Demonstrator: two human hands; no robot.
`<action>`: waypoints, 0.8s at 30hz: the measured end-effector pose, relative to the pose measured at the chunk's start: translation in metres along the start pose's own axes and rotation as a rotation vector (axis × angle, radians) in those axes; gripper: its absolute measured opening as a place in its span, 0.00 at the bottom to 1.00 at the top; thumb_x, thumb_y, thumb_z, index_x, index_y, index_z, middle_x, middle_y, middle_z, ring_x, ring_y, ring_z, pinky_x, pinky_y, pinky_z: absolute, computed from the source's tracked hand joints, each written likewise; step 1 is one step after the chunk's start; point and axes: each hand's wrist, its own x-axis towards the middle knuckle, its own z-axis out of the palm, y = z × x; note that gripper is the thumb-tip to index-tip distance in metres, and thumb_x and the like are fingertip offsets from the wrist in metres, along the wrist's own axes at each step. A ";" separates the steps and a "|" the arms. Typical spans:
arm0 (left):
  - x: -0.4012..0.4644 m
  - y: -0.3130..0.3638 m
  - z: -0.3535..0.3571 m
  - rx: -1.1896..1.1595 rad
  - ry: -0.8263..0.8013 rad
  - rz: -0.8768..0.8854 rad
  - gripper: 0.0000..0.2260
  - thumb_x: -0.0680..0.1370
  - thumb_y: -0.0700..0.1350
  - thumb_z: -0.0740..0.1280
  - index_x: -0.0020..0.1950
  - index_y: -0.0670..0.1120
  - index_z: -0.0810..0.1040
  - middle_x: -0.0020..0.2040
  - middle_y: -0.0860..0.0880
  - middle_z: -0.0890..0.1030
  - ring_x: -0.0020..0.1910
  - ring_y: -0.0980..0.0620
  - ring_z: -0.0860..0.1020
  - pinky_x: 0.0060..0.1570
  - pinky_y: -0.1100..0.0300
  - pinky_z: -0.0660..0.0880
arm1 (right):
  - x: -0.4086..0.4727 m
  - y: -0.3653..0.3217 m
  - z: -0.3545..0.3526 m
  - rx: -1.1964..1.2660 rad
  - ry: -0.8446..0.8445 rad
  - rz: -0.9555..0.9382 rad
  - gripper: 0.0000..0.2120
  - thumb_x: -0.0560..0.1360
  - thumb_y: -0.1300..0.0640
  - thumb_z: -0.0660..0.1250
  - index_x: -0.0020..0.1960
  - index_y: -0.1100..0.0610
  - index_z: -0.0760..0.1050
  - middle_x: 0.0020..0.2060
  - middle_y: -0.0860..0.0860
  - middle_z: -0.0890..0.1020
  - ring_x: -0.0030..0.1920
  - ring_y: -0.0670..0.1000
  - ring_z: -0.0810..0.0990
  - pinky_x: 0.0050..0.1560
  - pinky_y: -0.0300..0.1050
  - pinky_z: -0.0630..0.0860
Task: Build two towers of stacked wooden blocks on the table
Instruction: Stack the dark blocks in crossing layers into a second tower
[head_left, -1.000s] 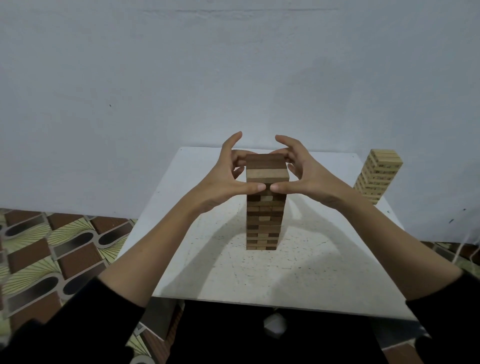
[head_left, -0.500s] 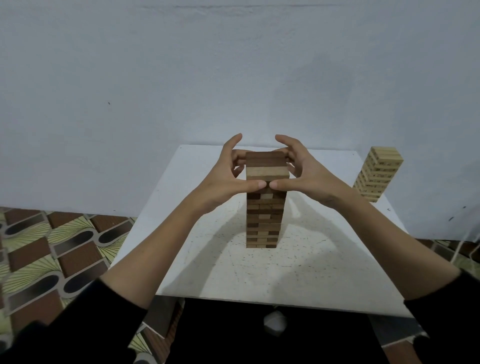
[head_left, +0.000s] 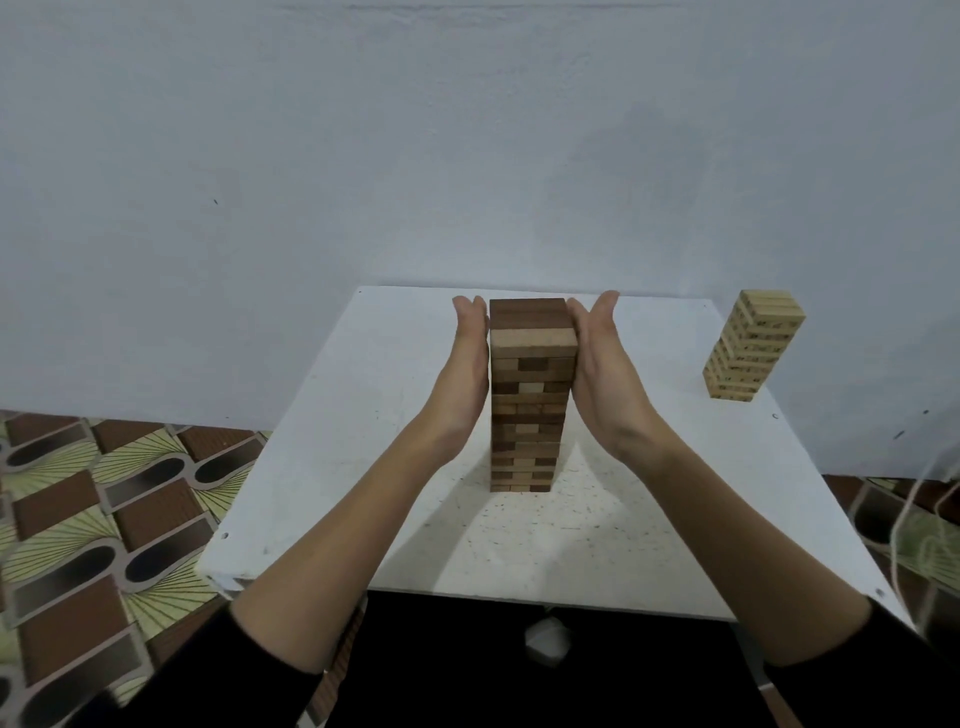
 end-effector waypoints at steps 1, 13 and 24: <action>0.000 0.001 0.001 -0.079 -0.029 -0.007 0.32 0.79 0.66 0.40 0.72 0.49 0.65 0.73 0.49 0.67 0.72 0.54 0.63 0.73 0.60 0.55 | -0.001 0.000 0.001 0.017 0.004 -0.009 0.36 0.69 0.25 0.41 0.61 0.45 0.74 0.61 0.47 0.78 0.65 0.46 0.72 0.72 0.54 0.60; -0.008 0.003 0.004 -0.051 -0.049 0.006 0.30 0.79 0.63 0.37 0.67 0.51 0.70 0.66 0.50 0.76 0.66 0.57 0.72 0.69 0.58 0.63 | -0.002 0.002 0.002 0.031 -0.035 -0.008 0.36 0.71 0.29 0.40 0.65 0.47 0.72 0.61 0.46 0.78 0.65 0.45 0.73 0.72 0.54 0.60; -0.004 -0.003 -0.041 0.194 -0.192 0.023 0.54 0.60 0.60 0.78 0.76 0.54 0.48 0.73 0.54 0.64 0.72 0.58 0.63 0.73 0.56 0.59 | 0.007 0.001 -0.047 -0.224 -0.210 -0.045 0.46 0.63 0.54 0.76 0.73 0.46 0.53 0.67 0.45 0.70 0.71 0.44 0.65 0.75 0.53 0.56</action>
